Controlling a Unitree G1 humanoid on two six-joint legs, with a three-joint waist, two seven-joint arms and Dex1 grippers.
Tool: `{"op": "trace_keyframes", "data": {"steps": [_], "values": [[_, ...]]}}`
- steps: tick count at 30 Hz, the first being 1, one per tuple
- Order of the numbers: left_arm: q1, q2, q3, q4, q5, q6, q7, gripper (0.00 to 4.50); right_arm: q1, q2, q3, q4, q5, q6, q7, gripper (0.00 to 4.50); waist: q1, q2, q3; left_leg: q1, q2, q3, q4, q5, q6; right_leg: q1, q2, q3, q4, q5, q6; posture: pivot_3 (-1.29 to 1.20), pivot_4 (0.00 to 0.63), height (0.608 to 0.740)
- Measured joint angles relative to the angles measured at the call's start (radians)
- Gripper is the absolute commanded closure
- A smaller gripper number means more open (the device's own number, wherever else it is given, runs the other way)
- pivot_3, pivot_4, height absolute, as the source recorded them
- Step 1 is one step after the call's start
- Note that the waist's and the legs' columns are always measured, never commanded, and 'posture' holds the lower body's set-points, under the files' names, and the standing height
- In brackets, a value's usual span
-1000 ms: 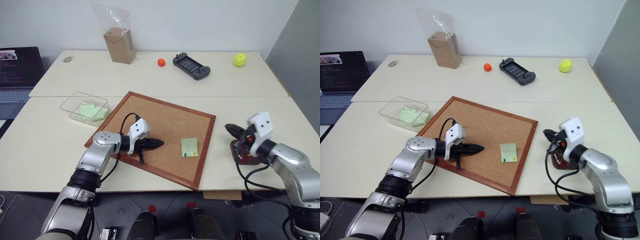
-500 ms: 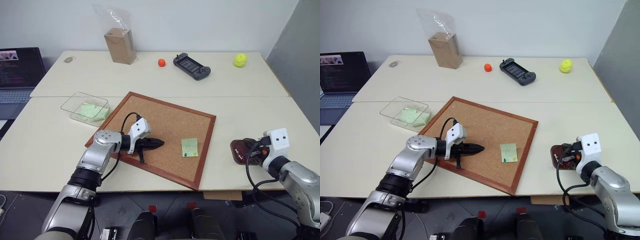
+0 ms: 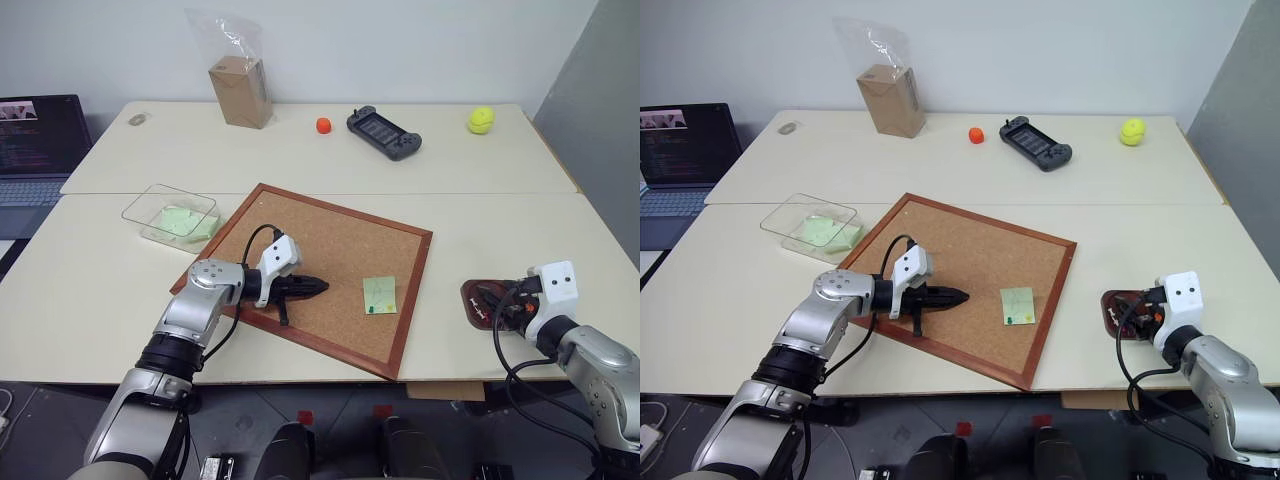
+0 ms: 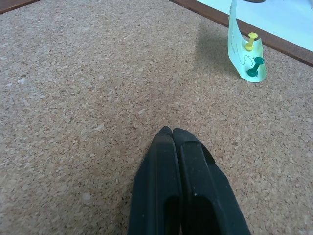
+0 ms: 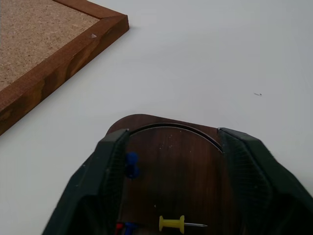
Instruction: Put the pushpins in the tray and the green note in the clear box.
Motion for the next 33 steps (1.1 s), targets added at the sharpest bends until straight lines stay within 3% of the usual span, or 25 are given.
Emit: {"op": "trace_keyframes", "data": {"steps": [22,33], "values": [[-0.003,-0.013,0.0,0.002,0.005,0.002,0.005,4.5,-0.013,-0.012,0.038,0.05,-0.086,-0.075,-0.016,0.71,0.0,0.0,0.0,0.0,0.0,0.0,0.0,0.0,0.0,0.0,0.0,0.0,0.0,0.0,0.0,0.0,0.15,0.74],[-0.005,-0.02,0.0,0.022,0.007,-0.03,0.01,4.5,-0.057,-0.064,-0.08,-0.041,0.216,0.014,0.162,0.71,0.0,0.0,0.0,0.0,0.0,0.0,0.0,0.0,0.0,0.001,0.0,0.0,0.0,0.0,0.0,0.0,0.15,0.74]]}}
